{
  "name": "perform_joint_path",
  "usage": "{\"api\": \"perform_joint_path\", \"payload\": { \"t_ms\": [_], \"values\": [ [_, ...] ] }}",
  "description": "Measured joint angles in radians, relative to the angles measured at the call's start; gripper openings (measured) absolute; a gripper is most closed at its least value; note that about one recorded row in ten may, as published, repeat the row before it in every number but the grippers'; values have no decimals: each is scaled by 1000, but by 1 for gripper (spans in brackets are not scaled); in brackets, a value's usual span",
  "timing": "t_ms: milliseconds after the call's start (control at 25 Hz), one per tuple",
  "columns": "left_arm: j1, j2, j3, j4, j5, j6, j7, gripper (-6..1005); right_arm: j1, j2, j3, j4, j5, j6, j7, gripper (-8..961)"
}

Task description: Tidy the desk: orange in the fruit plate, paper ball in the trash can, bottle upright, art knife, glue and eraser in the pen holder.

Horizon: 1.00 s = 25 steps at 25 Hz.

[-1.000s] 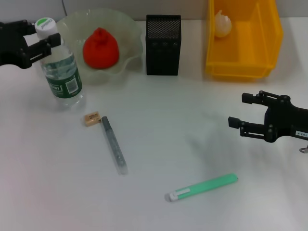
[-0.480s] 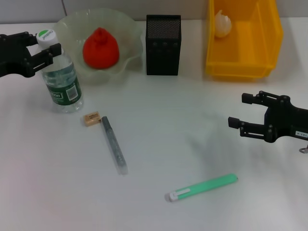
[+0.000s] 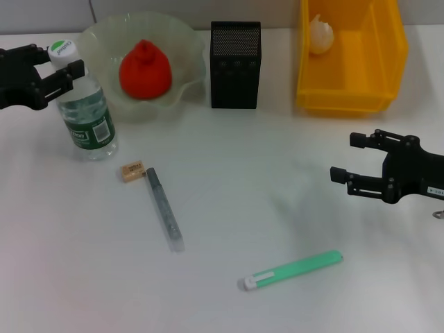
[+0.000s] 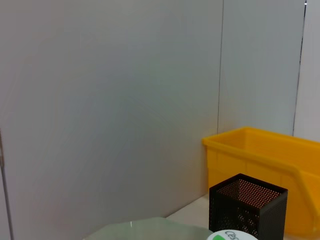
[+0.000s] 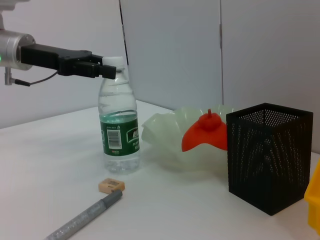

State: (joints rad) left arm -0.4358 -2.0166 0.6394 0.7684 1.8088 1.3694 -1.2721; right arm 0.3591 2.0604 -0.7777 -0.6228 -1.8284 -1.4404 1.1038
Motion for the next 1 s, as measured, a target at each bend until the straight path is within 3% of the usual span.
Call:
{"api": "perform_joint_path", "payload": {
  "t_ms": [480,600,680,720,760,840,880,1000],
  "values": [
    [9,-12,-29,8,-2,-3,1,575,1,-2,0,0,0,0,0,786],
    [12,-10,-34,16,-41,48,-8,805,1,-2,0,0,0,1,-1,786],
    [18,12,-63,21,-166,165,-56,806,1,-2,0,0,0,1,-1,786],
    [18,12,-63,21,-166,165,-56,806,1,-2,0,0,0,1,-1,786],
    [20,38,-78,15,-235,261,-113,807,2,-2,0,0,0,1,-1,786],
    [20,49,-81,13,-255,308,-142,807,6,-1,0,0,0,1,0,786],
    [20,68,-77,13,-269,404,-189,807,8,-1,0,0,0,0,1,786],
    [19,75,-55,12,-259,481,-211,806,11,0,0,0,0,0,3,786]
  ]
}}
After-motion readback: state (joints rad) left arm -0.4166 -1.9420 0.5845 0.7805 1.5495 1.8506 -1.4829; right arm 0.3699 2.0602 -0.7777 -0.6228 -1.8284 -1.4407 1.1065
